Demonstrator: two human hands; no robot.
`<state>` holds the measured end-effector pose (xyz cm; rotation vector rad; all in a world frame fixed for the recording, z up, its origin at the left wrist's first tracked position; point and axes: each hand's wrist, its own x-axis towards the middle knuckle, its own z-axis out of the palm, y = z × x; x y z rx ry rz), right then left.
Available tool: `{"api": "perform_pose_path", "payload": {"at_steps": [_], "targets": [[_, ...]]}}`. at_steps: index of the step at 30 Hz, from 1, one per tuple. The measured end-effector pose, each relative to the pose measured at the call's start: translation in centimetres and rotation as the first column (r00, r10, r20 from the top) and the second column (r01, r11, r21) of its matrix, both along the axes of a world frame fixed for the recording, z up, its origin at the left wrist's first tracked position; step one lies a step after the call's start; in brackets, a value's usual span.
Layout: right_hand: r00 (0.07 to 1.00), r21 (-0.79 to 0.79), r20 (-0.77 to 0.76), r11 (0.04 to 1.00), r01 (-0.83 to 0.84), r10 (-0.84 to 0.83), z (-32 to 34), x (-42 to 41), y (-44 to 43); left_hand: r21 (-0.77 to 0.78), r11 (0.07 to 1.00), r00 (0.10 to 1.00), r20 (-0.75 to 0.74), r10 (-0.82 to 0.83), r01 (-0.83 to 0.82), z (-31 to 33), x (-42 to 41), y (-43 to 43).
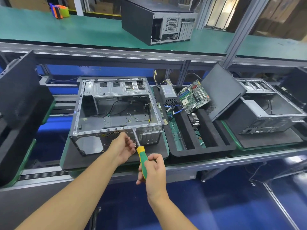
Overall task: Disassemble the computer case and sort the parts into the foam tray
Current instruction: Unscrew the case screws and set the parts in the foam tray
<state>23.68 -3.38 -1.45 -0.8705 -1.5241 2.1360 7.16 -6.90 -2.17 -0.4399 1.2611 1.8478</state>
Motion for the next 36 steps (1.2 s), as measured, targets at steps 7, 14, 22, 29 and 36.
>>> {"api": "perform_pose_path", "payload": {"at_steps": [7, 14, 22, 29, 36], "targets": [[0.991, -0.094, 0.019, 0.987, -0.131, 0.134, -0.5, 0.0, 0.9, 0.080, 0.996, 0.985, 0.162, -0.060, 0.048, -3.1, 1.7, -3.9], [0.989, -0.161, 0.056, 0.979, -0.126, 0.136, -0.9, -0.5, -0.7, -0.026, 1.000, 0.993, 0.119, -0.005, 0.008, -4.3, 1.6, -5.5], [0.998, -0.107, -0.012, 0.992, 0.062, -0.063, 0.5, 0.8, 3.1, -0.067, 0.848, 0.813, -0.253, -0.524, 0.526, -1.7, 3.6, 1.9], [0.967, 0.009, 0.036, 0.968, 0.251, -0.251, 2.4, 3.0, 11.3, -0.327, 0.814, 0.745, -0.337, -0.575, 0.480, -2.9, 5.3, 16.0], [0.931, 0.089, 0.202, 0.953, 0.290, -0.303, 2.5, 2.8, 18.9, -0.390, 0.752, 0.754, -0.187, -0.629, 0.531, -5.5, 3.3, 24.3]]}}
